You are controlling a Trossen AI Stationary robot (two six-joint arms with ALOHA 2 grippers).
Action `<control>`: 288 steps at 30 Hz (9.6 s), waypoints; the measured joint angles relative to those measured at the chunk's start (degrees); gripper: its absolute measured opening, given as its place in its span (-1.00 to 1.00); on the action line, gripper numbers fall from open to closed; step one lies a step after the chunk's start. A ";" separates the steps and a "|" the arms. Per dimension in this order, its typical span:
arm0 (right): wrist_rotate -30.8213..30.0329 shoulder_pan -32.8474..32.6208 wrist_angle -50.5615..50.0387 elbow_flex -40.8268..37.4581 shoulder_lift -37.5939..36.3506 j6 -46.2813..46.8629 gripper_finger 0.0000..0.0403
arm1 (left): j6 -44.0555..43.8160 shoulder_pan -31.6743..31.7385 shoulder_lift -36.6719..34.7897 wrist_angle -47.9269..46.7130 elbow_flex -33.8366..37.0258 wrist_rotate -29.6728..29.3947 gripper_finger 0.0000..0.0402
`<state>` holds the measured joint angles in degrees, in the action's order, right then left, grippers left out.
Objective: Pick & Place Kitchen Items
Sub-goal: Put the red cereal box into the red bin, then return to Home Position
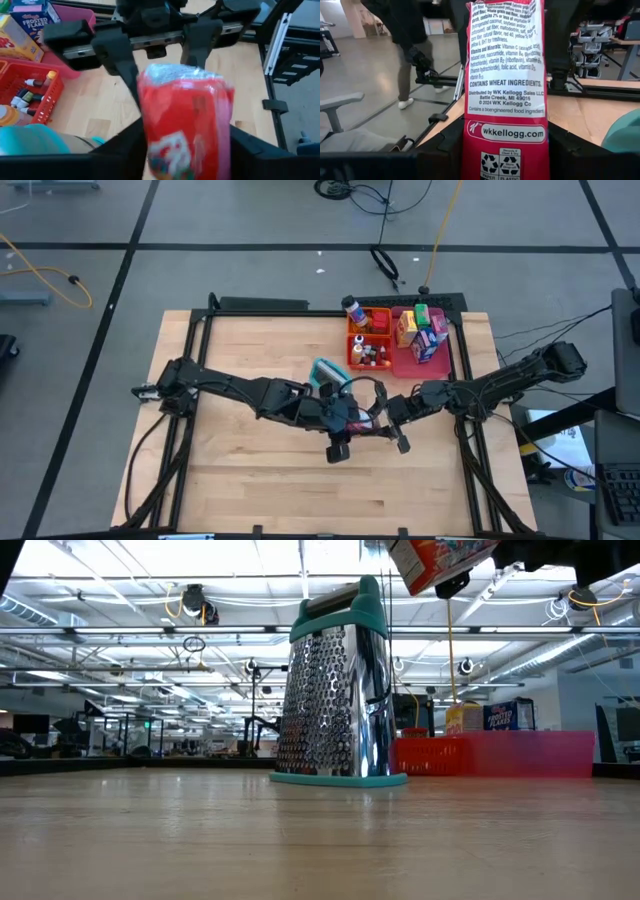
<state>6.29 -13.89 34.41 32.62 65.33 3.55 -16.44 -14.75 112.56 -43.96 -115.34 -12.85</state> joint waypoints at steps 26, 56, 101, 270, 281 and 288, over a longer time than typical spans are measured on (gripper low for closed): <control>-40.56 -11.08 -20.25 0.02 -14.91 -0.02 -0.21 | -21.32 -14.10 -11.60 -27.73 0.93 -22.74 0.27; -89.42 4.38 -4.30 -22.97 -15.15 21.98 -0.21 | -47.86 -26.11 -11.48 -29.14 20.14 -40.96 0.27; -67.61 25.20 33.06 -27.63 7.97 6.57 0.13 | -45.56 -23.18 -11.52 -18.52 27.97 -43.64 0.27; -60.08 -30.11 -16.15 -31.80 -65.14 7.75 -0.02 | 0.97 -8.90 -83.22 54.81 114.65 -30.93 0.27; -60.16 -7.66 -15.98 -31.80 -65.18 7.74 -0.01 | 1.00 -8.88 -83.21 54.77 114.65 -30.94 0.27; -60.18 0.05 -15.85 -31.80 -64.73 7.74 -0.01 | 1.00 -8.89 -83.21 54.77 114.63 -30.94 0.27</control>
<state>-53.89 -13.84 18.57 0.82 0.60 11.29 -15.44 -23.64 29.34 10.80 -0.71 -43.79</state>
